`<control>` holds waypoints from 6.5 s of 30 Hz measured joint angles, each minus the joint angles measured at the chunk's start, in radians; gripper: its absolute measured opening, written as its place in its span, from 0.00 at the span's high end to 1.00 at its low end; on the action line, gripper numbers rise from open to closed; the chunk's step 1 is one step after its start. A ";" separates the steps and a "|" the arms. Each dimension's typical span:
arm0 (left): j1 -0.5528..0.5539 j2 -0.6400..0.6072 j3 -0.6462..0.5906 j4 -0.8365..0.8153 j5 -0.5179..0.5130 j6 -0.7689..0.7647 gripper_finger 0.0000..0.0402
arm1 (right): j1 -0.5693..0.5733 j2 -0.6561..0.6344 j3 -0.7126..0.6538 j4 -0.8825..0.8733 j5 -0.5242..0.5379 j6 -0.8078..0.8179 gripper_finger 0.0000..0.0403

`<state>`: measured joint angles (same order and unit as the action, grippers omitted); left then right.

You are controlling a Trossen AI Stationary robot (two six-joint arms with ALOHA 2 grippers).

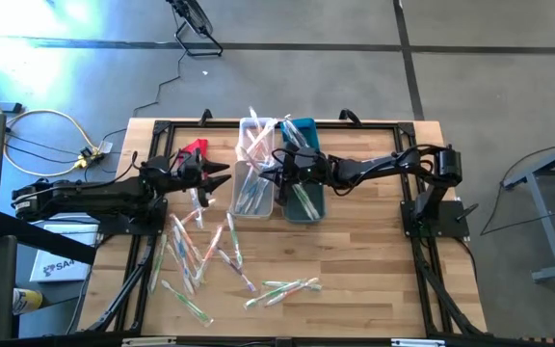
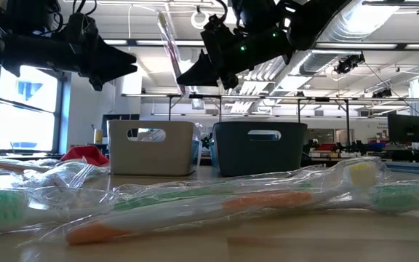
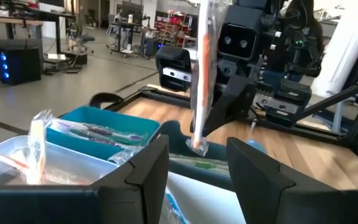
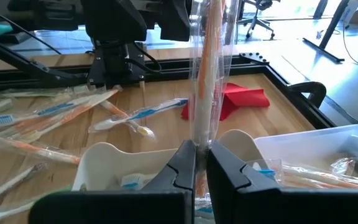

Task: Pick & Place Toothbrushes
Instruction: Put the orange toothbrush into the transparent bin

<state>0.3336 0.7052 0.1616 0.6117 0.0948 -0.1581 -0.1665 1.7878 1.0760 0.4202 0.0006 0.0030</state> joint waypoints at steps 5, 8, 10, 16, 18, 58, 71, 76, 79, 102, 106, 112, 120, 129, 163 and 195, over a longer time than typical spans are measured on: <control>0.000 0.001 0.000 0.015 0.008 -0.002 0.60 | -0.002 0.000 0.000 0.000 0.003 -0.005 0.97; 0.000 0.014 0.000 0.029 0.052 0.011 0.60 | -0.007 0.000 0.000 0.000 0.003 -0.006 0.97; -0.001 0.023 0.000 0.044 0.058 0.021 0.60 | -0.010 0.000 0.000 -0.001 0.002 -0.006 0.97; 0.000 0.069 0.000 0.055 0.048 0.023 0.60 | -0.012 0.000 0.000 -0.011 0.001 -0.007 0.97; 0.000 0.084 0.000 0.048 0.047 0.023 0.60 | -0.011 0.000 0.000 -0.011 0.000 -0.007 0.97; 0.000 0.389 0.160 0.193 0.045 0.023 0.60 | -0.011 0.000 0.000 -0.114 -0.005 0.000 0.97; 0.000 0.389 0.160 0.260 0.041 0.023 0.60 | -0.010 0.000 0.000 -0.139 -0.030 0.019 0.97; 0.000 0.400 0.160 0.260 0.042 0.023 0.60 | -0.009 0.000 0.000 -0.139 -0.030 0.019 0.97; 0.000 0.415 0.160 0.270 0.042 0.026 0.60 | -0.007 0.000 0.000 -0.139 -0.031 0.017 0.97; 0.000 0.604 0.285 0.278 0.079 0.050 0.60 | 0.003 0.000 0.000 -0.140 -0.048 -0.027 0.97; 0.000 0.604 0.285 0.275 0.079 0.050 0.60 | 0.003 0.000 0.000 -0.140 -0.032 -0.027 0.97; 0.000 0.604 0.285 0.284 0.079 0.049 0.64 | 0.003 0.000 0.000 -0.140 -0.026 -0.027 0.97; 0.000 0.604 0.285 0.294 0.079 0.048 0.84 | 0.000 0.000 0.000 -0.140 -0.025 -0.027 0.97; -0.001 0.604 0.285 0.299 0.085 0.019 0.96 | 0.001 0.000 0.000 -0.140 -0.008 -0.031 0.97; 0.109 0.484 0.310 0.070 0.124 0.050 0.95 | 0.016 -0.240 0.000 -0.545 0.008 -0.052 0.51; 0.407 0.451 0.571 -0.510 0.188 0.130 0.95 | 0.008 -0.325 0.000 -0.715 0.096 -0.059 0.98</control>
<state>0.7406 1.1564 0.7330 0.1020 0.2831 -0.0280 -0.1587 1.4632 1.0759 -0.2947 0.0963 -0.0557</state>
